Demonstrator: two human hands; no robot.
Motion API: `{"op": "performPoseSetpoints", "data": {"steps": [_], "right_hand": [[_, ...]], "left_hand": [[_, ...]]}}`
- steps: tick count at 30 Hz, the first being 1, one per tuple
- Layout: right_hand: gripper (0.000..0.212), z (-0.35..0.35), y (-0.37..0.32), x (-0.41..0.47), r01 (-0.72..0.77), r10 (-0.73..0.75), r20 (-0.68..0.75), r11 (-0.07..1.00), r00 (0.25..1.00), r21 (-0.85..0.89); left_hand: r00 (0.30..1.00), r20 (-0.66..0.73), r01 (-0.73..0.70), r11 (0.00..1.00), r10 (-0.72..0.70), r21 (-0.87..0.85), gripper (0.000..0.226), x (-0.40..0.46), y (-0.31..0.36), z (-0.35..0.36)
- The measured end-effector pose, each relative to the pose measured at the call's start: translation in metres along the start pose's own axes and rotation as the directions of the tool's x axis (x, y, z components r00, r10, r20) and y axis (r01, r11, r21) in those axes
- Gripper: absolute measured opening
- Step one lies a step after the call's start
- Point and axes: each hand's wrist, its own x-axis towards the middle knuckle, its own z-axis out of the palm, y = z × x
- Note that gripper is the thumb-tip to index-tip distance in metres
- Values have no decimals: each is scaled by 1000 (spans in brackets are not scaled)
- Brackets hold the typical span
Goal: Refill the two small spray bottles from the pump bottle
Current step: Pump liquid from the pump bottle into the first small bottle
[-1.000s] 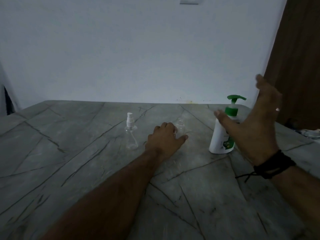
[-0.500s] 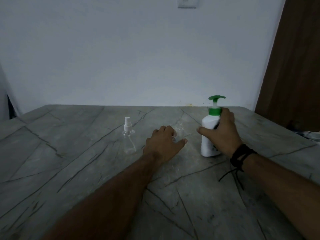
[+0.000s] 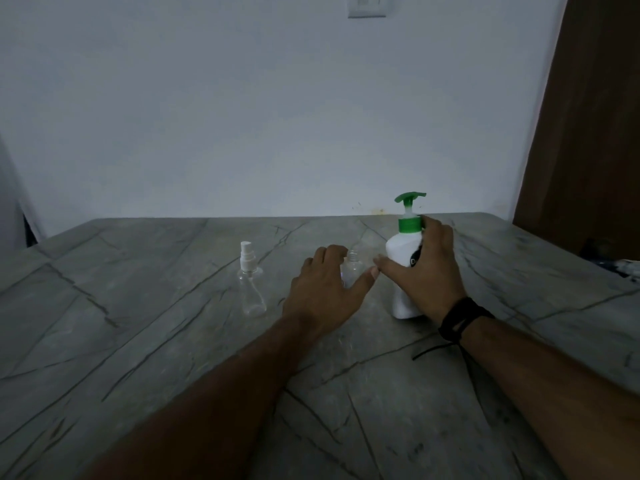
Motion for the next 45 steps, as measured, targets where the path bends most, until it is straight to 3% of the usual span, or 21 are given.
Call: {"op": "performPoseSetpoints", "data": {"steps": [4, 7, 10, 13, 17, 21, 26, 31, 35, 39, 45], "right_hand": [[78, -7, 0, -2, -3, 3, 10, 1000, 1000, 6], [68, -13, 0, -1, -19, 19, 15, 999, 1000, 29], [72, -19, 2, 0, -51, 50, 17, 997, 999, 59], [72, -22, 4, 3, -80, 76, 26, 979, 997, 186], [64, -22, 2, 3, -71, 59, 54, 964, 997, 255], [64, -20, 3, 5, -20, 18, 18, 991, 1000, 133], [77, -21, 5, 5, -37, 26, 66, 985, 997, 169], [99, -28, 12, 7, -106, -12, 259, 894, 966, 435], [105, -30, 13, 9, -143, -40, 341, 858, 939, 494], [110, -28, 11, 14, -84, -91, 325, 870, 941, 486], [116, -25, 8, 11, -4, -100, 237, 916, 966, 401]], "left_hand": [[999, 47, 16, 1000, -16, 0, 75, 0, 3, 2], [997, -63, -44, 997, 41, -56, 72, -2, 9, -5], [969, -201, -164, 983, 144, -86, 60, 4, 23, -20], [947, -240, -239, 967, 212, -91, 50, 14, 47, -34], [969, -97, -239, 957, 225, -166, 53, 32, 82, -42], [980, 83, -175, 980, 182, -90, 51, 56, 108, -49], [976, 129, -173, 984, 178, -50, 33, 72, 116, -54], [943, 214, -222, 962, 254, -162, 25, 76, 113, -59], [925, 246, -214, 932, 290, -292, 23, 75, 105, -63], [909, 274, -214, 917, 313, -336, 24, 74, 103, -65], [880, 294, -316, 922, 373, -222, 28, 75, 105, -68]]}}
